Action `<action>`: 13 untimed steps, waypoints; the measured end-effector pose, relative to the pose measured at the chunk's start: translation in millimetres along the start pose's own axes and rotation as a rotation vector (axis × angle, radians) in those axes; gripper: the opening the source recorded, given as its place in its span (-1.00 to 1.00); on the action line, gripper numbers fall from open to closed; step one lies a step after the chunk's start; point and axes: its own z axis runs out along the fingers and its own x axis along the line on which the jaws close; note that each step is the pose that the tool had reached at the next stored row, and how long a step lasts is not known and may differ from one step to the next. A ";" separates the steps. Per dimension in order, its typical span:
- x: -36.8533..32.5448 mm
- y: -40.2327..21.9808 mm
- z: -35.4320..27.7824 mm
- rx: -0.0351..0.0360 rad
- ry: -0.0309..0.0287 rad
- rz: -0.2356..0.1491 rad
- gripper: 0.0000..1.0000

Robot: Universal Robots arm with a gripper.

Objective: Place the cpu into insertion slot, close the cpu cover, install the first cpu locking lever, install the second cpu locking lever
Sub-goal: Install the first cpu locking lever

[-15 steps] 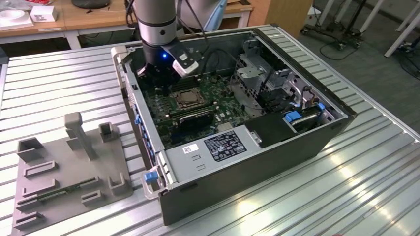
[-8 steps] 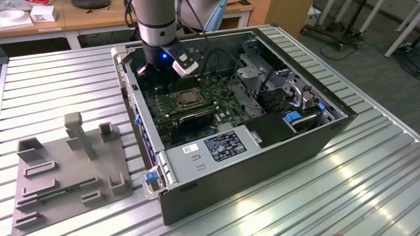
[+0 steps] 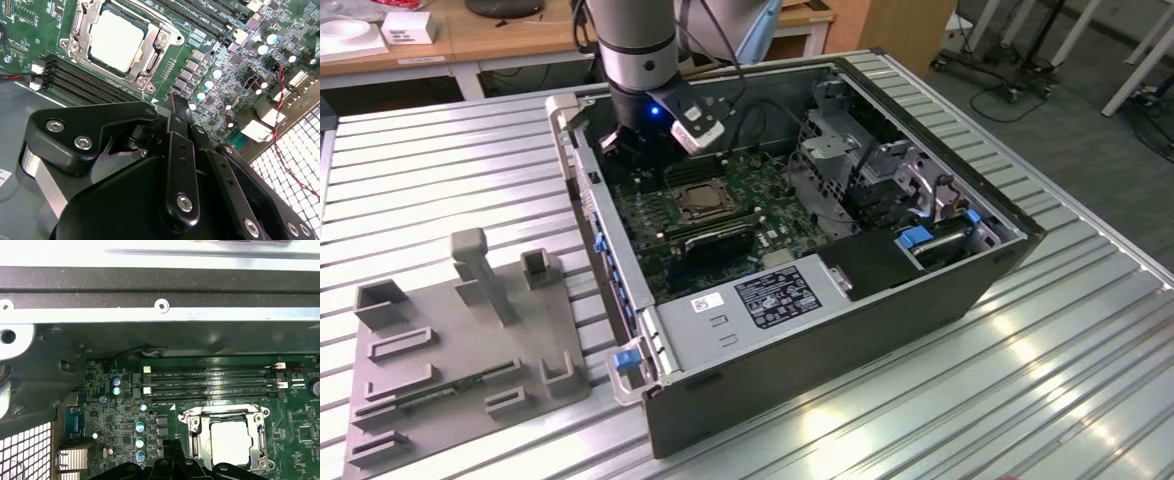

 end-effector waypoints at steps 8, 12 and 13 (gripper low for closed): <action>-0.1 0.2 -2.0 0.0003 0.0022 0.000 -0.79; -0.4 0.6 -4.8 0.0005 0.0044 0.001 -0.79; -0.5 0.6 -5.3 0.0005 0.0048 0.001 -0.79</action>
